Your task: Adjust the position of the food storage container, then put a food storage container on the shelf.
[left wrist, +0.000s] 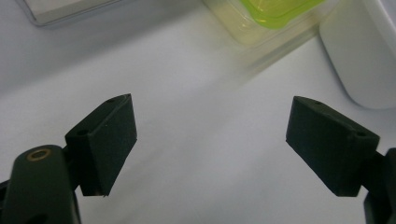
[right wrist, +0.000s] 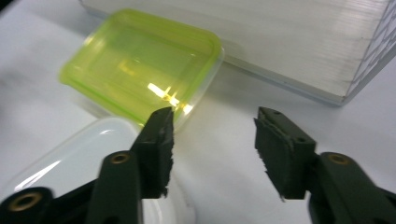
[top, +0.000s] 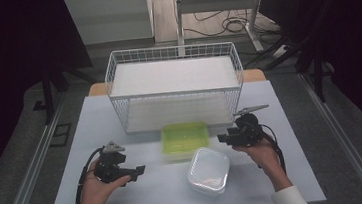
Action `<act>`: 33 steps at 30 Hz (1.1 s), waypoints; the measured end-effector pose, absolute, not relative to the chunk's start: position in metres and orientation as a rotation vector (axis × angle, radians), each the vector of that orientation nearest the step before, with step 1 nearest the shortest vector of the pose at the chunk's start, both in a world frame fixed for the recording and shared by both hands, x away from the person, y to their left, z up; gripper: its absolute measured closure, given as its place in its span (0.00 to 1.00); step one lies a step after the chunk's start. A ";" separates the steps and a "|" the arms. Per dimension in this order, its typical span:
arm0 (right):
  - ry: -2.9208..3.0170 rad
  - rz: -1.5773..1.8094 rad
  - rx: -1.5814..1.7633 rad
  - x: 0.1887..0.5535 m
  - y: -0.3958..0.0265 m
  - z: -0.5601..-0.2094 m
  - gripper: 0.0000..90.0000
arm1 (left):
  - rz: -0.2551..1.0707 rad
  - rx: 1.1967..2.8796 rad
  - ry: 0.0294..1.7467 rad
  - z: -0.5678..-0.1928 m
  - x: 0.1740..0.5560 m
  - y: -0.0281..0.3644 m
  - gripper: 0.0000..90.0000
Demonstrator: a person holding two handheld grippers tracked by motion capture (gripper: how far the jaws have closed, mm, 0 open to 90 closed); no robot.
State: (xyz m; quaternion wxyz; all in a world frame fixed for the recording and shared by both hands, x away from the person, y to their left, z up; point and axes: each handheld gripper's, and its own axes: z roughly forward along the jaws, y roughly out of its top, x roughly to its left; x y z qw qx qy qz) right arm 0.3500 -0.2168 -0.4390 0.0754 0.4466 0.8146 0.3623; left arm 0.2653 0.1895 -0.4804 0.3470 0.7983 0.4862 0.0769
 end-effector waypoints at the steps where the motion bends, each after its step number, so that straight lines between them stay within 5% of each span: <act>1: 2.441 1.119 1.348 0.349 -0.220 -0.438 0.45 | 0.199 2.065 1.265 -0.481 0.266 0.190 0.17; 21: 2.473 1.139 1.391 0.353 -0.214 -0.442 0.40 | 0.174 1.982 1.291 -0.477 0.286 0.187 0.19; 33: 2.490 1.146 1.402 0.358 -0.209 -0.447 0.42 | 0.020 1.875 1.315 -0.475 0.311 0.182 0.23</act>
